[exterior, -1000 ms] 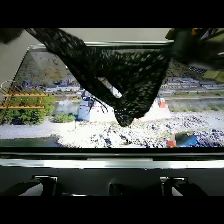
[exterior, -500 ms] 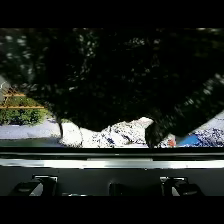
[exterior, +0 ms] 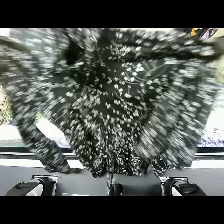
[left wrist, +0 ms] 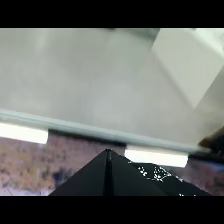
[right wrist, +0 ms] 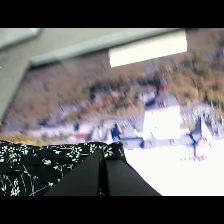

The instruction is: Fold the clothes and pants, and hang the long-sleeved shirts on hangers.

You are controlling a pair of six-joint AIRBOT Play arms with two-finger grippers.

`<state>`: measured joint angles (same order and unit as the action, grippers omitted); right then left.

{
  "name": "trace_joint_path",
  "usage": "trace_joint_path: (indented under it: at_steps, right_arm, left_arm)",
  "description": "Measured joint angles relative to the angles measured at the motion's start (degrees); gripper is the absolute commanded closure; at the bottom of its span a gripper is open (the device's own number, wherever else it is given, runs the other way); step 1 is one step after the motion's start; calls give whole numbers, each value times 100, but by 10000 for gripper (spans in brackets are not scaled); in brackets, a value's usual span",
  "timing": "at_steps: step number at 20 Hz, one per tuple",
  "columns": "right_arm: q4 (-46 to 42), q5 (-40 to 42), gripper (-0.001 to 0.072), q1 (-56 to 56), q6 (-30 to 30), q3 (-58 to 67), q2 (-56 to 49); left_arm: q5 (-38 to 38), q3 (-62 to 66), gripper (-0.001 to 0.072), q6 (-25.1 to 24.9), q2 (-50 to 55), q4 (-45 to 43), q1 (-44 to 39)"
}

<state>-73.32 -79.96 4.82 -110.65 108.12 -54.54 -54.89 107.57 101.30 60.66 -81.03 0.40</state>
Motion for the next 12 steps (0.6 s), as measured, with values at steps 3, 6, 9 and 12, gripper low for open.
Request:
trace_joint_path:
  at_steps: [3, 6, 9, 12]
  right_arm:
    - [-131, 22, 671, -2, 356, -85, -1279]
    - [-402, 389, 671, -2, 758, -122, -2568]
    - [-540, 883, 671, 2, 960, -133, -3724]
    - [-538, 1051, 672, 9, 1040, -140, -4540]
  left_arm:
    - [538, -48, 683, -229, 1392, 50, -229]
    - [981, -74, 684, -330, 2732, 72, -496]
    - [1115, -76, 681, -330, 3797, 129, -763]
    - [776, -76, 350, -122, 4472, 313, -953]
